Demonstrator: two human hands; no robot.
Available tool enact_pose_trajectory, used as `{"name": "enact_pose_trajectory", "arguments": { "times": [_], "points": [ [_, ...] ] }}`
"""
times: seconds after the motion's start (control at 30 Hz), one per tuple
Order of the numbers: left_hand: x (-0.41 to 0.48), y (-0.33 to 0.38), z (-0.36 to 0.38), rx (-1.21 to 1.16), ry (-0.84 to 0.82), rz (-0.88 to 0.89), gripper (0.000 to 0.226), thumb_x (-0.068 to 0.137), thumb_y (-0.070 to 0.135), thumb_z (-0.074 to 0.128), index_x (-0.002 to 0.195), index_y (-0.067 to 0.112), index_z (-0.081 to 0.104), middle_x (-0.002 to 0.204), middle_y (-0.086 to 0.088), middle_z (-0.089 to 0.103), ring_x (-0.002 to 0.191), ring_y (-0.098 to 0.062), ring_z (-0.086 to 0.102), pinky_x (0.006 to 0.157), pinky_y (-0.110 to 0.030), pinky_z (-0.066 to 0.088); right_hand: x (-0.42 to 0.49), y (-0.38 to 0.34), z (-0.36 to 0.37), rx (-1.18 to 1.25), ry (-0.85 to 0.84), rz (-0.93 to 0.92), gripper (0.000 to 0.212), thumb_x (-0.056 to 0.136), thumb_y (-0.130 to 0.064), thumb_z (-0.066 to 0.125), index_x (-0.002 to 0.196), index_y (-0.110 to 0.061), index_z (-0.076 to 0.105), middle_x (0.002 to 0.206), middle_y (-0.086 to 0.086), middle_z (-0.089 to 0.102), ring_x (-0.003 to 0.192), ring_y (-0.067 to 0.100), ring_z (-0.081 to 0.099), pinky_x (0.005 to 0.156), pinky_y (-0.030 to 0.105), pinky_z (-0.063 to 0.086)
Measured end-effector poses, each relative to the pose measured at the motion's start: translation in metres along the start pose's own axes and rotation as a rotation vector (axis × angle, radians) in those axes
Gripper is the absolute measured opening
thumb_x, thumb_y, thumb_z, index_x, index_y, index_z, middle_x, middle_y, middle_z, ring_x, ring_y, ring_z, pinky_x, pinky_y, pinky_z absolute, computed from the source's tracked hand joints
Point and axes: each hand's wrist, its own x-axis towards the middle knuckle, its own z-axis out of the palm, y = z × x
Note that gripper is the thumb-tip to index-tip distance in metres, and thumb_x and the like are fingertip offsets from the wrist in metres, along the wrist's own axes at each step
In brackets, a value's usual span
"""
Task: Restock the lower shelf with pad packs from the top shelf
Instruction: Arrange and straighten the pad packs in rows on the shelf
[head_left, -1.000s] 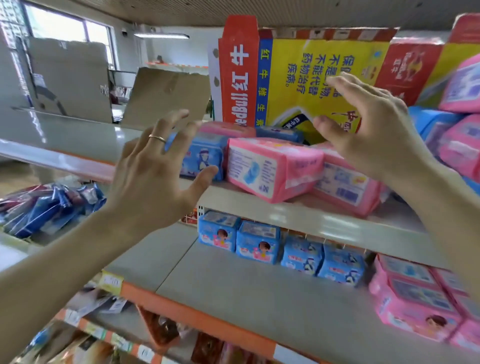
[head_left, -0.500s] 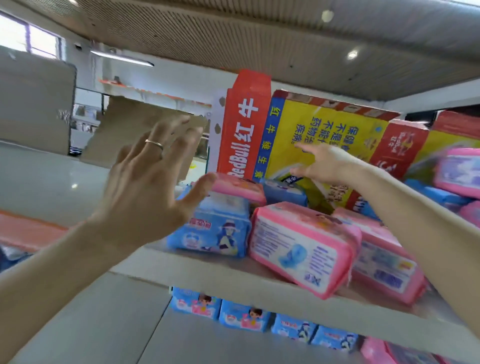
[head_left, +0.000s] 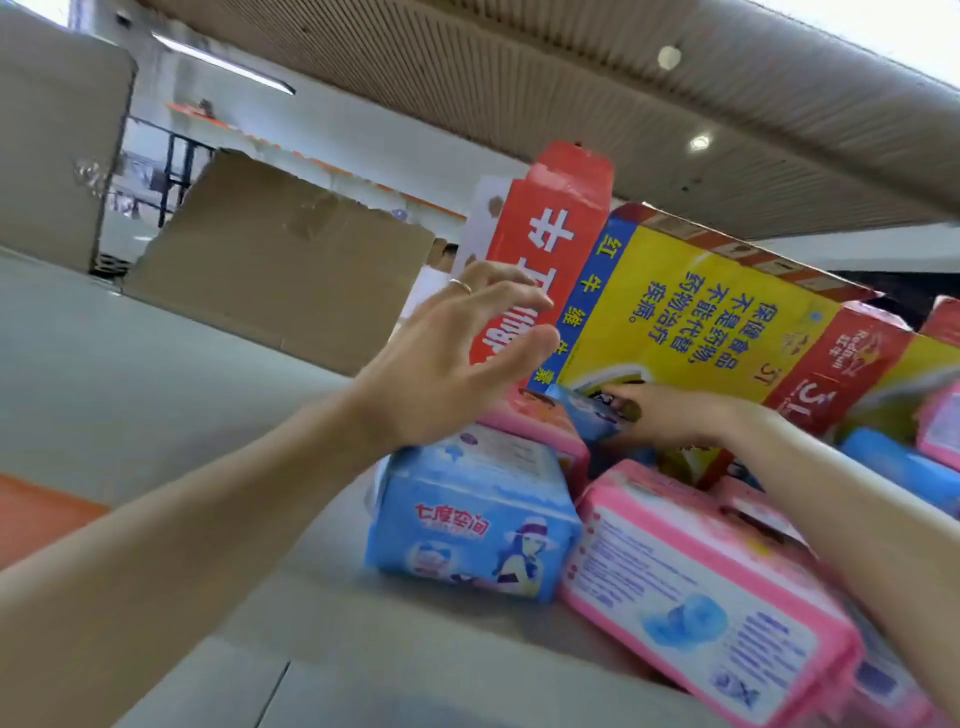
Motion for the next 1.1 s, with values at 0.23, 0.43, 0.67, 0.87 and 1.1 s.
{"name": "enact_pose_trajectory", "arguments": {
  "times": [0.23, 0.43, 0.67, 0.87, 1.1],
  "points": [
    [-0.006, 0.003, -0.008, -0.117, 0.045, -0.033, 0.033, 0.095, 0.041, 0.051, 0.113, 0.018, 0.066, 0.124, 0.008, 0.059, 0.118, -0.005, 0.056, 0.103, -0.041, 0.046, 0.0, -0.007, 0.015, -0.041, 0.017, 0.151, 0.022, 0.085, -0.045, 0.058, 0.103, -0.034, 0.049, 0.125, 0.012, 0.045, 0.127, 0.029, 0.04, 0.107, 0.041, 0.035],
    [-0.008, 0.009, -0.012, -0.426, 0.098, -0.22, 0.026, 0.092, 0.04, 0.051, 0.103, 0.022, 0.067, 0.112, -0.004, 0.07, 0.11, -0.023, 0.065, 0.102, -0.052, 0.047, -0.015, -0.009, 0.009, 0.027, 0.126, 0.104, 0.06, 0.072, -0.042, 0.083, 0.118, -0.021, 0.051, 0.117, 0.002, 0.063, 0.097, 0.021, 0.06, 0.086, 0.038, 0.05],
    [-0.01, 0.009, -0.01, -0.327, 0.061, -0.255, 0.017, 0.094, 0.037, 0.056, 0.106, 0.027, 0.062, 0.106, 0.006, 0.069, 0.101, -0.011, 0.068, 0.095, -0.041, 0.055, -0.071, 0.005, -0.023, 0.196, 0.508, 0.088, 0.085, 0.053, -0.026, 0.097, 0.126, -0.02, 0.055, 0.116, 0.009, 0.065, 0.094, 0.025, 0.058, 0.082, 0.032, 0.041],
    [-0.011, 0.01, -0.008, -0.22, 0.053, -0.209, 0.016, 0.097, 0.035, 0.056, 0.11, 0.027, 0.061, 0.099, 0.016, 0.064, 0.089, 0.006, 0.063, 0.083, -0.019, 0.049, -0.123, -0.007, -0.033, 0.351, 0.822, -0.024, 0.098, 0.035, -0.061, 0.081, 0.124, -0.034, 0.05, 0.119, -0.005, 0.058, 0.104, 0.02, 0.056, 0.093, 0.036, 0.044],
    [-0.01, 0.019, -0.005, -0.241, 0.142, -0.125, 0.035, 0.093, 0.049, 0.051, 0.109, 0.02, 0.063, 0.107, 0.003, 0.069, 0.103, -0.012, 0.064, 0.097, -0.041, 0.051, -0.17, -0.048, -0.031, 0.272, 0.993, -0.221, 0.092, 0.055, -0.044, 0.093, 0.132, -0.024, 0.048, 0.123, -0.01, 0.05, 0.119, 0.022, 0.05, 0.097, 0.024, 0.042]
  ]
}}
